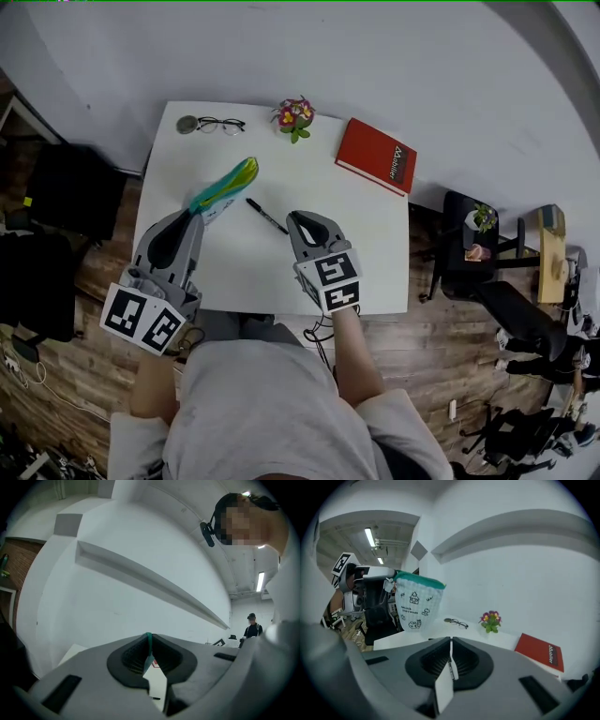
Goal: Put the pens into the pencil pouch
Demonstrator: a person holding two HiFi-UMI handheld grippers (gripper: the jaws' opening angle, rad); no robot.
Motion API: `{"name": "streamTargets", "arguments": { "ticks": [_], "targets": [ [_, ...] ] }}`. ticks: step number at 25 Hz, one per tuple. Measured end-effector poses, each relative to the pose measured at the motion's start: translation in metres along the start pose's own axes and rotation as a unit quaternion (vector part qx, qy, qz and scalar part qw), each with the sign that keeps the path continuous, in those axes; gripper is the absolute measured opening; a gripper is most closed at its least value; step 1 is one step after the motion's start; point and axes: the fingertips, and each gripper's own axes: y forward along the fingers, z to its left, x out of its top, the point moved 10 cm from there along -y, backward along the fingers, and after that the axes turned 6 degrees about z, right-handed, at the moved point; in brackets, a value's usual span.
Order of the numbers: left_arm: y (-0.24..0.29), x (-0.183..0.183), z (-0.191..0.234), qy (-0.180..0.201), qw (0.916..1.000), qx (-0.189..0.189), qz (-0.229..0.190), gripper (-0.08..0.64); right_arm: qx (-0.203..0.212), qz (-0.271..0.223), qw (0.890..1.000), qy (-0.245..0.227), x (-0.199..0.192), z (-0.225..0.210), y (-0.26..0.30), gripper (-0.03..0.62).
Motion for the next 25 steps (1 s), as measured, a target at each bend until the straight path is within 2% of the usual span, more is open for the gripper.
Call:
{"name": "streamTargets", "arguments": {
  "ticks": [5,10,16,18,19,25],
  "targets": [
    [-0.013,-0.001,0.017,-0.014,0.9998,0.009,-0.01,0.044,0.039,0.074,0.996,-0.007,-0.002,0.004,0.038,0.035],
    [-0.023,0.0,0.042,-0.022,0.9997,0.011,-0.01,0.044,0.061,0.136,0.988,-0.027,0.005,0.006,0.084,0.035],
    [-0.029,-0.001,0.071,-0.036,0.9992,0.014,-0.005,0.044,0.082,0.215,0.972,-0.052,-0.001,0.008,0.134,0.045],
    [-0.029,-0.001,0.08,-0.039,0.9991,0.014,-0.003,0.044,0.089,0.241,0.965,-0.058,-0.004,0.009,0.149,0.111],
    [-0.029,-0.002,0.084,-0.04,0.9991,0.014,-0.001,0.044,0.093,0.252,0.961,-0.062,-0.006,0.009,0.156,0.12],
    [-0.03,-0.002,0.1,-0.043,0.9989,0.015,0.009,0.044,0.099,0.297,0.947,-0.078,-0.013,0.01,0.186,0.118]
  ]
}}
